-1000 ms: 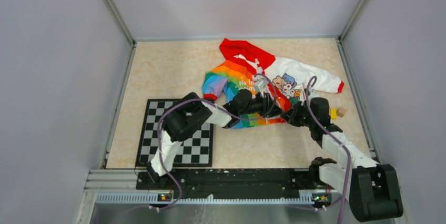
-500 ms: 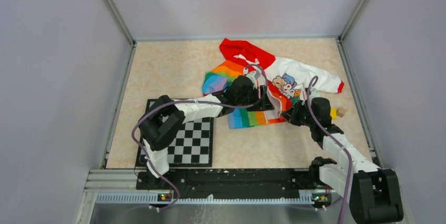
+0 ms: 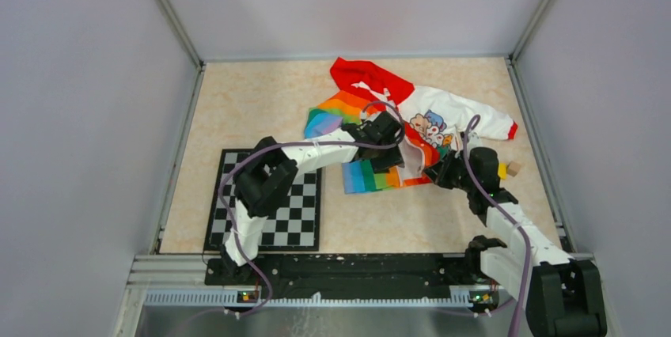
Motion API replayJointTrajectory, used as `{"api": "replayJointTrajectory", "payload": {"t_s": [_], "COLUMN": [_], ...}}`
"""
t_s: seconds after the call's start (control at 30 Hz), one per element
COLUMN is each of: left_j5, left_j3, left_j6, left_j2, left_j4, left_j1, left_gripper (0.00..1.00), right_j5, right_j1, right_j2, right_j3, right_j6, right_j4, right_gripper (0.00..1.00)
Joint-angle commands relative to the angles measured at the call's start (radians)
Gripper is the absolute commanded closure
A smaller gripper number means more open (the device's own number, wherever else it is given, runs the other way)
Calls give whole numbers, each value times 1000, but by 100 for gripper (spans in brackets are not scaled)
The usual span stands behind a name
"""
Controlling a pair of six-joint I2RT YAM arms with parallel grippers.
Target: Zip up the jacket
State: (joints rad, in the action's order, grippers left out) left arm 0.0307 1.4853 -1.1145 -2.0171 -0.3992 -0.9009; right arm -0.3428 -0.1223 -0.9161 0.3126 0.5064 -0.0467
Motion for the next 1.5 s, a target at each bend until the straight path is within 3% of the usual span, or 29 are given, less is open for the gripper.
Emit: {"api": "replayJointTrajectory", "payload": {"t_s": [0.0, 0.23, 0.4, 0.53, 1.0, 1.3, 1.47], "left_j5": [-146, -286, -300, -328, -349, -417, -490], "left_j3": [170, 375, 443, 526, 587, 641, 600], "left_j6": [-97, -170, -175, -237, -208, -126, -18], "left_j2": [-96, -201, -248, -301, -366, -395, -342], "left_j4": [-244, -475, -510, -626, -646, -695, -644], "left_j1": [-34, -78, -98, -105, -113, -114, -115], "left_gripper": [49, 45, 43, 45, 49, 64, 79], "right_j5": [-12, -19, -23, -22, -21, -20, -20], "right_j1": [-7, -8, -8, -7, -8, -8, -7], "right_j2": [19, 16, 19, 23, 28, 27, 27], "right_j3": [-9, -11, -12, -13, -15, -16, -17], "right_j6": [-5, -2, 0, 1, 3, 4, 2], "right_j4": [-48, -51, -51, -50, -47, -48, -48], "right_gripper": [100, 100, 100, 100, 100, 100, 100]}}
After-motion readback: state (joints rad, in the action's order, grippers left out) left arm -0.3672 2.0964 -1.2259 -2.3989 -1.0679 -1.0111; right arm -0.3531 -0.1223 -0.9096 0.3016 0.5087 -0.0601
